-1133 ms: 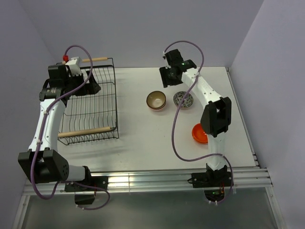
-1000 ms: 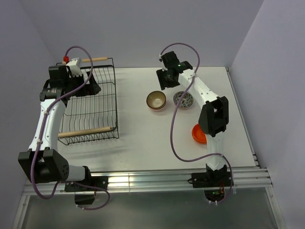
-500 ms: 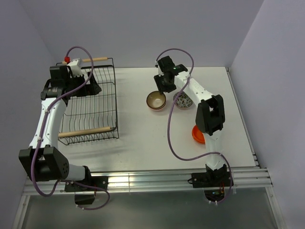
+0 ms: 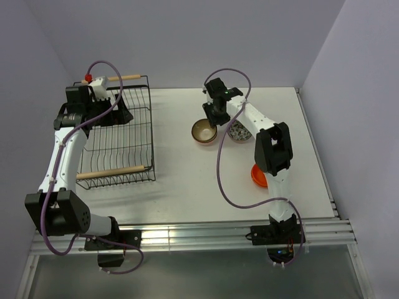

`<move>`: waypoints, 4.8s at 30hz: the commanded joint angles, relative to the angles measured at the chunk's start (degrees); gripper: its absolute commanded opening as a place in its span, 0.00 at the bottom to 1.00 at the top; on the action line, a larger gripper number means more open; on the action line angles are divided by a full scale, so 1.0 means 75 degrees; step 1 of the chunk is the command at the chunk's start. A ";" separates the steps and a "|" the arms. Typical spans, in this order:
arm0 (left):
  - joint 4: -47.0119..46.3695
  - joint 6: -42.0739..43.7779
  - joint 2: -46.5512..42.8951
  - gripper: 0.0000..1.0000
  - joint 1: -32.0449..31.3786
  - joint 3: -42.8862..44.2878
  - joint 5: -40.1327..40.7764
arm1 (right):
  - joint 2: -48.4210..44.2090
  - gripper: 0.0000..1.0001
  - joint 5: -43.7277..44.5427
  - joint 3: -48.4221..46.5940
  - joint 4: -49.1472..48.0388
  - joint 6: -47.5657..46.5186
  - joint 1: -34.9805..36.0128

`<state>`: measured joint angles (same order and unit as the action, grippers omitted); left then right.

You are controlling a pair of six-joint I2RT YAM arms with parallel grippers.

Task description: Load the bowls into the dish rack

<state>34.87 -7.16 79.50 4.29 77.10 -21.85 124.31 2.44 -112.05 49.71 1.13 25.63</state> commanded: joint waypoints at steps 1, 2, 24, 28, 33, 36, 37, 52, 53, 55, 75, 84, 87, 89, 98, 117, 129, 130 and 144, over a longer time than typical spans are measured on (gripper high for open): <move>-0.0220 -0.0030 -0.0007 1.00 0.0013 -0.0026 -0.0181 | 0.0124 0.48 0.0191 0.0057 -0.0277 -0.0068 0.0052; -0.0243 -0.0018 -0.0007 0.99 0.0025 -0.0038 -0.0181 | 0.0136 0.46 0.0202 0.0069 -0.0289 -0.0068 0.0052; -0.0267 -0.0030 -0.0042 1.00 0.0013 -0.0190 -0.0087 | 0.0078 0.00 -0.0208 -0.0165 -0.0125 -0.0068 0.0052; -0.0150 -0.0007 -0.0042 0.99 0.0013 0.0020 -0.0028 | -0.0191 0.00 -0.0289 -0.0306 -0.0124 -0.0033 0.0005; 0.0038 0.0110 0.0017 1.00 0.0013 0.0535 -0.0426 | -0.0928 0.00 -0.0712 -0.0354 -0.0358 0.0026 -0.0182; 0.0026 0.0087 -0.0018 1.00 0.0013 0.0863 -0.1209 | -0.1362 0.00 -0.0864 -0.0096 -0.0827 -0.0010 -0.0276; -0.0044 0.0041 -0.0042 0.99 0.0013 0.0911 -0.1607 | -0.1561 0.00 -0.0992 -0.0095 -0.0874 0.0002 -0.0300; -0.1978 -0.1259 -0.0149 0.72 -0.2504 0.1473 0.1293 | -0.2722 0.00 -0.1438 0.0618 -0.1905 0.2954 -0.0441; -0.1931 -0.1434 -0.0020 0.70 -0.2843 0.1555 0.1528 | -0.2770 0.00 -0.1531 0.0840 -0.2115 0.3257 -0.0440; -0.1838 -0.1647 0.0332 0.66 -0.3126 0.1778 0.2091 | -0.2899 0.00 -0.1731 0.0994 -0.2280 0.3517 -0.0429; -0.2095 -0.2795 0.0708 0.99 -0.4088 0.1228 0.0800 | -0.3449 0.00 -0.4240 0.2330 -0.4331 0.4455 -0.0440; -0.1860 -0.3159 0.0895 0.97 -0.4077 0.0935 0.0780 | -0.3743 0.00 -0.4731 0.2881 -0.5046 0.4842 -0.0429; -0.1815 -0.3252 0.0989 0.98 -0.4077 0.0946 0.0617 | -0.3801 0.00 -0.4883 0.3010 -0.5233 0.4900 -0.0417; -0.1802 -0.3357 0.1082 0.99 -0.4065 0.0982 0.0267 | -0.3918 0.00 -0.5011 0.3185 -0.5490 0.4971 -0.0429; -0.2177 -0.4049 0.1095 0.98 -0.3948 0.0630 -0.0521 | -0.4000 0.00 -0.5458 0.3502 -0.6065 0.5275 -0.0429; -0.2974 -0.4425 0.0732 0.98 -0.3737 0.0126 -0.0615 | -0.4024 0.00 -0.5657 0.3736 -0.6101 0.5393 -0.0171; -0.2997 -0.4460 0.0462 0.92 -0.3561 -0.0120 -0.0930 | -0.4012 0.00 -0.5434 0.3830 -0.5972 0.5334 -0.0171; -0.3044 -0.4483 0.0404 0.92 -0.3538 -0.0189 -0.1035 | -0.4001 0.00 -0.5504 0.3842 -0.6019 0.5369 -0.0171; -0.4017 -0.4975 0.0133 0.90 -0.3186 -0.0823 -0.2091 | -0.3825 0.00 -0.5973 0.3924 -0.6312 0.5557 -0.0171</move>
<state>8.97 -42.78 82.35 -19.75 70.74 -34.79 98.37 -38.76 -82.78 8.19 41.01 24.01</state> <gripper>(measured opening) 0.903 0.033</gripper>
